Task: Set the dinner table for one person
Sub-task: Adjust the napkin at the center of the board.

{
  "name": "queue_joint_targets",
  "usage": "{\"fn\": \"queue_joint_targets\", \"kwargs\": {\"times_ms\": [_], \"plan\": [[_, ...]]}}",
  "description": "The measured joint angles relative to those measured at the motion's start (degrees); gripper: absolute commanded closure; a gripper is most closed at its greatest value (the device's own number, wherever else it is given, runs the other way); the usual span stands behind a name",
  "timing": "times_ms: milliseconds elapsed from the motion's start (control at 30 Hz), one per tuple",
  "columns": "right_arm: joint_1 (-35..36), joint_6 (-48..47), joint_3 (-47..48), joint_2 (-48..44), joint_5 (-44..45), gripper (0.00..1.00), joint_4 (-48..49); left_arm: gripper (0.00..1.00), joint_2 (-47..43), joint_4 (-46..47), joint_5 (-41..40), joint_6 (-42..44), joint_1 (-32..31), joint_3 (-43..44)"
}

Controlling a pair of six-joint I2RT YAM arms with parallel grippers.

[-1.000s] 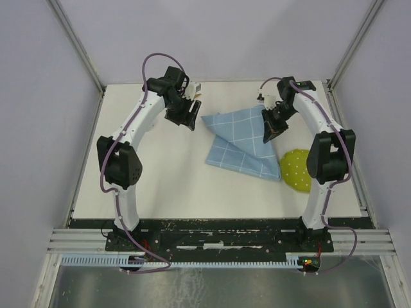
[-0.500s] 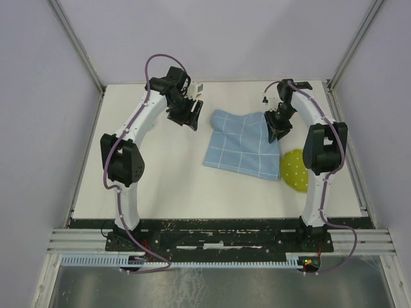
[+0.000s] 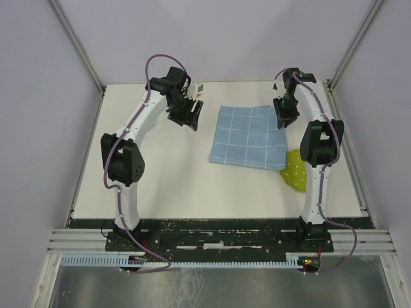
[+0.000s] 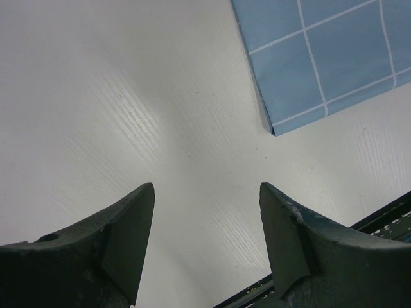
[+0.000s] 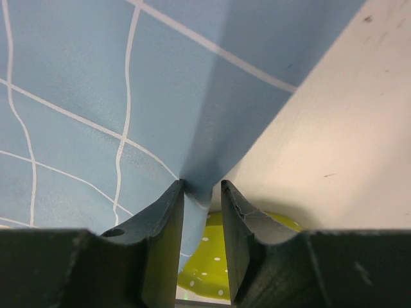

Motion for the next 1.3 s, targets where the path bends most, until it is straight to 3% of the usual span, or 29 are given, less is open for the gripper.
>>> {"fn": "queue_joint_targets", "kwargs": {"times_ms": [567, 767, 1067, 1300], "plan": [[-0.7, -0.2, 4.2, -0.8, -2.2, 0.62, -1.0, 0.27, 1.0, -0.1, 0.4, 0.0, 0.0, 0.9], [-0.8, 0.2, 12.2, 3.2, -2.4, 0.63, -2.5, 0.28, 1.7, 0.0, 0.4, 0.0, 0.0, 1.2], [-1.9, 0.4, 1.1, 2.1, -4.9, 0.62, -3.1, 0.27, 1.7, -0.1, 0.4, 0.0, 0.0, 1.2], [-2.2, 0.3, 1.1, 2.2, -8.8, 0.64, -5.5, 0.27, 1.7, -0.1, 1.2, 0.0, 0.0, 1.4]]}}
